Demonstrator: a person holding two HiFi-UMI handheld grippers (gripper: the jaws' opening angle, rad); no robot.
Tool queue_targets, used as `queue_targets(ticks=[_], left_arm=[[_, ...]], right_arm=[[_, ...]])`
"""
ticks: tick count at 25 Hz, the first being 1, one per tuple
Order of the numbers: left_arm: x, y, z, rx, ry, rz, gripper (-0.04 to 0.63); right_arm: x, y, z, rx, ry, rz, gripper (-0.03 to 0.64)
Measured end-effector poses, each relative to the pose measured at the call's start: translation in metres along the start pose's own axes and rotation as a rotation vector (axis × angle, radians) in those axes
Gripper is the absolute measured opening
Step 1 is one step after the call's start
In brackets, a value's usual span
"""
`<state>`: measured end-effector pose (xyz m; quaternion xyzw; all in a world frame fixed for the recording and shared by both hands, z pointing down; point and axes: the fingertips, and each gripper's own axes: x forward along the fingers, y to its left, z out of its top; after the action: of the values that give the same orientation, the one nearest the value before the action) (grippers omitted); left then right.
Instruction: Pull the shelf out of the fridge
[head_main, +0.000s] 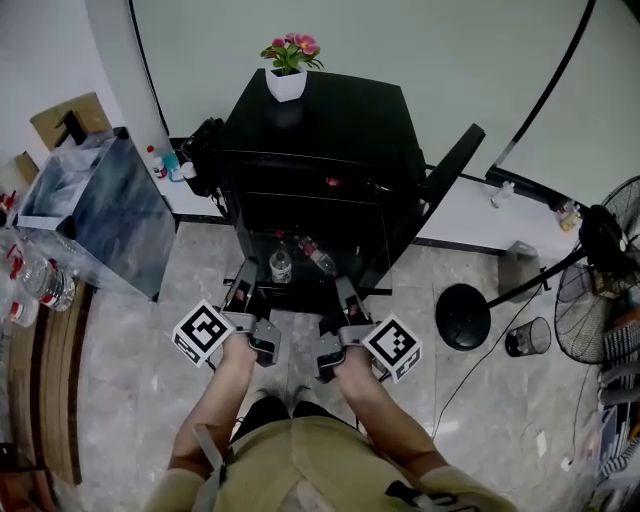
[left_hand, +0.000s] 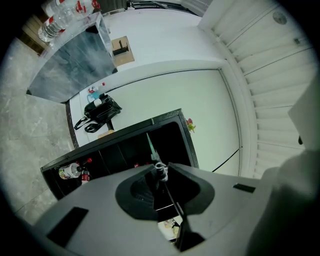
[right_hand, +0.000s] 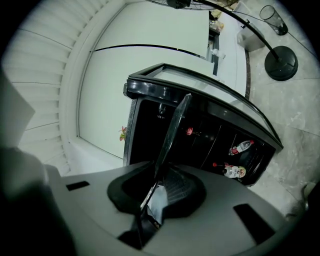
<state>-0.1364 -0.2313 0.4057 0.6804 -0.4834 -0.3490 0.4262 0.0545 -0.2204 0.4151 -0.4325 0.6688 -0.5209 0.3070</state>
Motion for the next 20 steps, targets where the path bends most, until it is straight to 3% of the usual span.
queue_targets(ticks=[6, 14, 20], left_arm=[[-0.012, -0.019, 0.008, 0.001, 0.015, -0.06, 0.061], [-0.039, -0.029, 0.026, 0.033, 0.044, -0.034, 0.061], [-0.059, -0.047, 0.033, 0.013, 0.031, -0.078, 0.061]], right_arm=[[-0.014, 0.016, -0.009, -0.04, -0.008, -0.004, 0.064], [-0.031, 0.037, -0.029, -0.065, -0.031, 0.012, 0.067], [-0.045, 0.053, -0.042, -0.084, -0.046, 0.037, 0.071]])
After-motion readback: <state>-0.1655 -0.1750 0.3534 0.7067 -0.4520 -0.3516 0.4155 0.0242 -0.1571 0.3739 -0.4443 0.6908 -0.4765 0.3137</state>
